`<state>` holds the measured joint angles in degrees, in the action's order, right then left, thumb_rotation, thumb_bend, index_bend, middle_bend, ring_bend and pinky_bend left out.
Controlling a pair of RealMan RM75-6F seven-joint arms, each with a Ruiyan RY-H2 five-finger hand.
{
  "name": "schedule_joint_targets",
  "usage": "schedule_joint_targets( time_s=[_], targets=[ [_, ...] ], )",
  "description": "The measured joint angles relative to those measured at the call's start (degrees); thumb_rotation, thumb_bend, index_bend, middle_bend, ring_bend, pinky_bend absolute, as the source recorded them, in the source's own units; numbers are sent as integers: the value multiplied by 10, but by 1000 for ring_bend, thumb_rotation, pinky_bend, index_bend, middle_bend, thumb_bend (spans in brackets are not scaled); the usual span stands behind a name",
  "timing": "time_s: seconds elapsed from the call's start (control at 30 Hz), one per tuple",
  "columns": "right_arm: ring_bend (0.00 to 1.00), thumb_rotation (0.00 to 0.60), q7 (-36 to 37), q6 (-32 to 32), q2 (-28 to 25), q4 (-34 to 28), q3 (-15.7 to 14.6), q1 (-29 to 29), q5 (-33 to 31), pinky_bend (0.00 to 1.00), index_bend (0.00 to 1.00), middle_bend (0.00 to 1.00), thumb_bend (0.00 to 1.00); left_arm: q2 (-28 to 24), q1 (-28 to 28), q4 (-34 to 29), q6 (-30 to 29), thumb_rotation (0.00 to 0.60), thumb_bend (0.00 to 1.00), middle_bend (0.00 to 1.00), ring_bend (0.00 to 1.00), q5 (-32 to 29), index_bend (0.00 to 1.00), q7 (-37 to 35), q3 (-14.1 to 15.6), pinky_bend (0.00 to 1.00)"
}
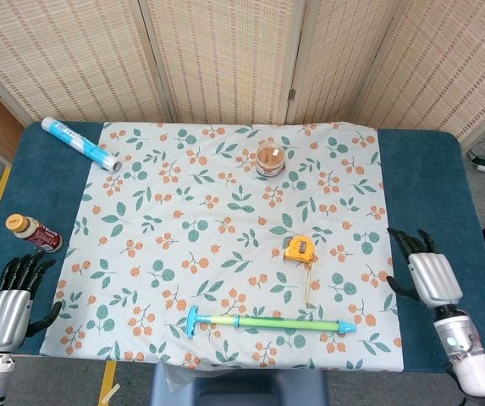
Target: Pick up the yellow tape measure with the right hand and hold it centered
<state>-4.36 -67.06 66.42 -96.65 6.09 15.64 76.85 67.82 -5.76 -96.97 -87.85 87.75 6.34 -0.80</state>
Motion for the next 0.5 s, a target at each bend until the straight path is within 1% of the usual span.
schedule_joint_targets(
  time_s=[0.17,0.33,0.5],
  targets=[
    [114,600,-89,77,41,0,18,64,-74,43,9,70,362,-3,3,-1,0,600,363,99,66,-1,196,-3,0,0],
    [127,600,-164,138,104,27,37,136,-166,44,6,106,362,-5,8,0,-3,600,363,99,65,-1,196,-7,0,0],
    [138,600,-225,169,167,73,48,196,-240,44,29,136,363,-6,12,3,-3,600,363,99,63,-5,195,-11,0,0]
  ],
)
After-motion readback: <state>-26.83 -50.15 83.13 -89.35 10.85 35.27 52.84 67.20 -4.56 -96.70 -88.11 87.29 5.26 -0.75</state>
